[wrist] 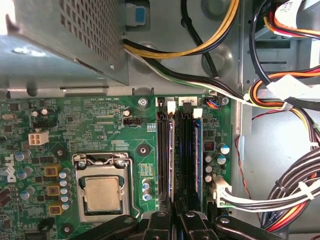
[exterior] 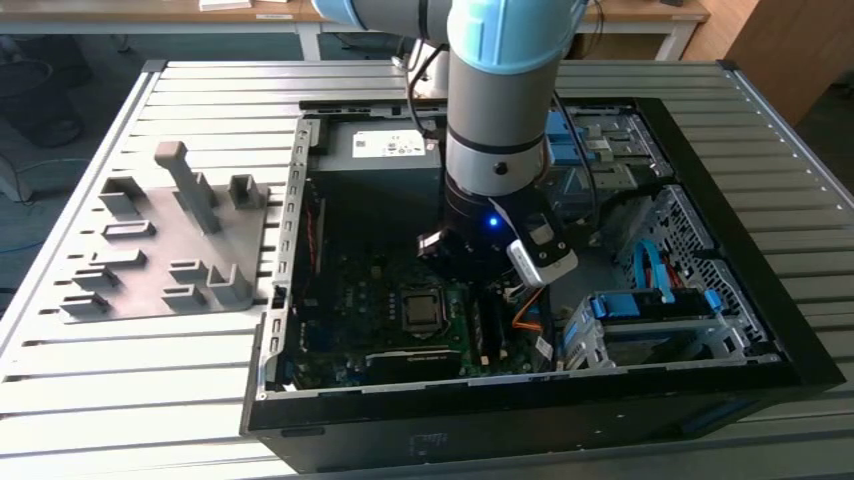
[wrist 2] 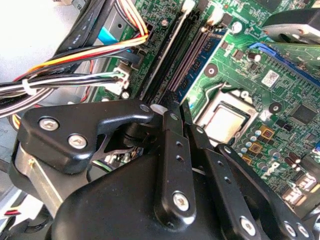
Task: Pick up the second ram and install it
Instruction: 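Insert the second ram into the second slot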
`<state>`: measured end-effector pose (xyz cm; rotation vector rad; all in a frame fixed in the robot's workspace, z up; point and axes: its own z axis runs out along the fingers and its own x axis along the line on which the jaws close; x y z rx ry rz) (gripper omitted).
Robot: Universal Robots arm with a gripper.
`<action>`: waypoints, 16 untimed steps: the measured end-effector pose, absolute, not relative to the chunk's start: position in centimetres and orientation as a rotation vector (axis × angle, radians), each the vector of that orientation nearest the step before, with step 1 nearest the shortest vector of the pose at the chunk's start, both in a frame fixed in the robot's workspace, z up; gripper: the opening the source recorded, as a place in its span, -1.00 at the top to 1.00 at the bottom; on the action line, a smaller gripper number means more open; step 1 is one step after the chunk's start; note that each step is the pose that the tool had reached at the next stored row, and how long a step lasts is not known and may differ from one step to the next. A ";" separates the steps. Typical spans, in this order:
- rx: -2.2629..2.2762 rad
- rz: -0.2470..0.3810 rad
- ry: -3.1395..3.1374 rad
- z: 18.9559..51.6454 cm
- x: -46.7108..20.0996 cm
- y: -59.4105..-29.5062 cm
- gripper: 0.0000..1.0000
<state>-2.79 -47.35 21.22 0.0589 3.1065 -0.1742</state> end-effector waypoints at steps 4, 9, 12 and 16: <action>0.058 -0.176 3.106 21.1 -2.8 -47.4 0.73; 0.058 -0.175 3.106 21.1 -2.8 -47.3 0.73; 0.058 -0.175 3.106 21.1 -2.8 -47.3 0.73; 0.058 -0.175 3.106 21.1 -2.8 -47.3 0.73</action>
